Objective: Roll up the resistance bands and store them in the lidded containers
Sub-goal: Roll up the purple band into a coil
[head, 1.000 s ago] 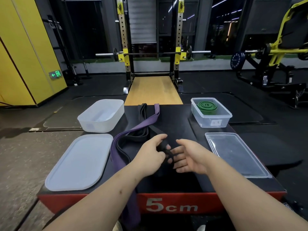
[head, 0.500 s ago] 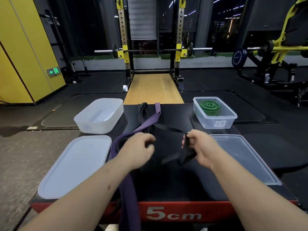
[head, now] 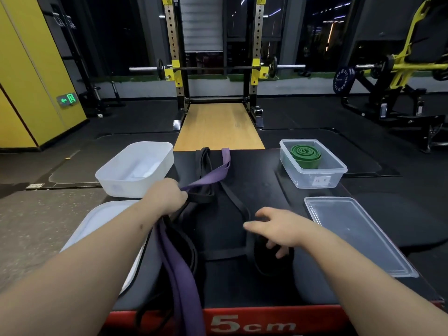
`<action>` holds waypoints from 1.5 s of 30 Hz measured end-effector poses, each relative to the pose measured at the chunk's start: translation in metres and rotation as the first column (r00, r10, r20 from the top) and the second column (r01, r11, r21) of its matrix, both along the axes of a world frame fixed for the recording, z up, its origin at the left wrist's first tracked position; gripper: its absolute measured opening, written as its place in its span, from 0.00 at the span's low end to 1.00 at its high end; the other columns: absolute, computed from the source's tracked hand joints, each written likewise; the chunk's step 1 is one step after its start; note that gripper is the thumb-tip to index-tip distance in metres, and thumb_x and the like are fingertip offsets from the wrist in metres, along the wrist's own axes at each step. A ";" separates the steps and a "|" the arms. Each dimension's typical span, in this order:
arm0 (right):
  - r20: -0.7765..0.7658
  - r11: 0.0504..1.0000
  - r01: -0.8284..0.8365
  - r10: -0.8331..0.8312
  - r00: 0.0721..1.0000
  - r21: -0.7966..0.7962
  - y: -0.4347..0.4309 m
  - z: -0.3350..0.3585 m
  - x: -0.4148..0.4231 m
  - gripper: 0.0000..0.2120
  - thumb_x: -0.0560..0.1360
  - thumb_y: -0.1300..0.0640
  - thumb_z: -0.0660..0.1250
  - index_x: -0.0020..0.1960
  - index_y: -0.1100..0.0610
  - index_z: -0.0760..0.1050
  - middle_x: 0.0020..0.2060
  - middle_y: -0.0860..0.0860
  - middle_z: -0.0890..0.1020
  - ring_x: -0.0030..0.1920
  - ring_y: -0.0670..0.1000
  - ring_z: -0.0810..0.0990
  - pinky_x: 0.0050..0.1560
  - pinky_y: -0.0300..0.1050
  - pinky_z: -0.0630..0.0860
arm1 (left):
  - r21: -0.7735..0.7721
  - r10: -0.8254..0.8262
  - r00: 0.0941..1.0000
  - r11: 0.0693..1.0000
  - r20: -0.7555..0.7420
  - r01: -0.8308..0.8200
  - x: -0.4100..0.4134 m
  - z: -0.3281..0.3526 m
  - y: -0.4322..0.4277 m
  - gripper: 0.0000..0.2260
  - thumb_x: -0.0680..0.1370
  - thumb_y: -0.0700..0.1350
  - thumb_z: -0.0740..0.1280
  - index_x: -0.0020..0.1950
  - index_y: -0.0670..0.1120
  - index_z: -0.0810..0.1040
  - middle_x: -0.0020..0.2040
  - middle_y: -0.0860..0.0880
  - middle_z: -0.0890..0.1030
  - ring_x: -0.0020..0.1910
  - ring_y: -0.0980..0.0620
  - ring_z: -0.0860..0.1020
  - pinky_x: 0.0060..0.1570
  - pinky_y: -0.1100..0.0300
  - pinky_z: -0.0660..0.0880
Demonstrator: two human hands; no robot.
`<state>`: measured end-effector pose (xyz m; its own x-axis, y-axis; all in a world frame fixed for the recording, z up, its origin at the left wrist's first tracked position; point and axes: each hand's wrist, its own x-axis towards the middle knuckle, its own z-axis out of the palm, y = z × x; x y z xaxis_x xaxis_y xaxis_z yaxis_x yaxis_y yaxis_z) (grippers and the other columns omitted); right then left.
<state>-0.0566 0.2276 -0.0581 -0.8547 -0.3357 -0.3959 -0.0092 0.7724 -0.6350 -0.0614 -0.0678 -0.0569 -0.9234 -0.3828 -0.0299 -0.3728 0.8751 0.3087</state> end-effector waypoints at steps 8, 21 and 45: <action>-0.184 0.949 -0.289 0.309 0.933 0.130 -0.098 -0.006 0.044 0.23 0.78 0.51 0.63 0.70 0.59 0.73 0.60 0.60 0.83 0.55 0.61 0.85 0.58 0.50 0.82 | 0.727 0.041 0.993 0.684 -0.111 0.053 0.003 0.053 0.035 0.01 0.78 0.38 0.64 0.47 0.41 0.75 0.32 0.43 0.74 0.27 0.49 0.72 0.29 0.59 0.69; -0.126 0.966 -0.026 -0.007 0.992 -0.259 -0.069 -0.012 0.023 0.11 0.75 0.47 0.68 0.56 0.47 0.81 0.45 0.48 0.85 0.36 0.52 0.85 0.41 0.49 0.85 | 0.105 -0.084 0.993 0.990 -0.088 0.093 0.000 0.056 0.054 0.11 0.72 0.53 0.68 0.51 0.51 0.78 0.43 0.52 0.81 0.44 0.49 0.79 0.47 0.52 0.75; 0.165 0.457 0.279 -0.273 0.948 -0.845 0.009 -0.040 -0.004 0.10 0.82 0.62 0.65 0.53 0.65 0.84 0.51 0.64 0.86 0.51 0.58 0.85 0.58 0.54 0.78 | 0.791 -0.235 0.940 0.512 -0.246 0.335 0.007 -0.006 0.149 0.17 0.81 0.54 0.67 0.68 0.50 0.79 0.62 0.53 0.83 0.63 0.54 0.79 0.70 0.49 0.72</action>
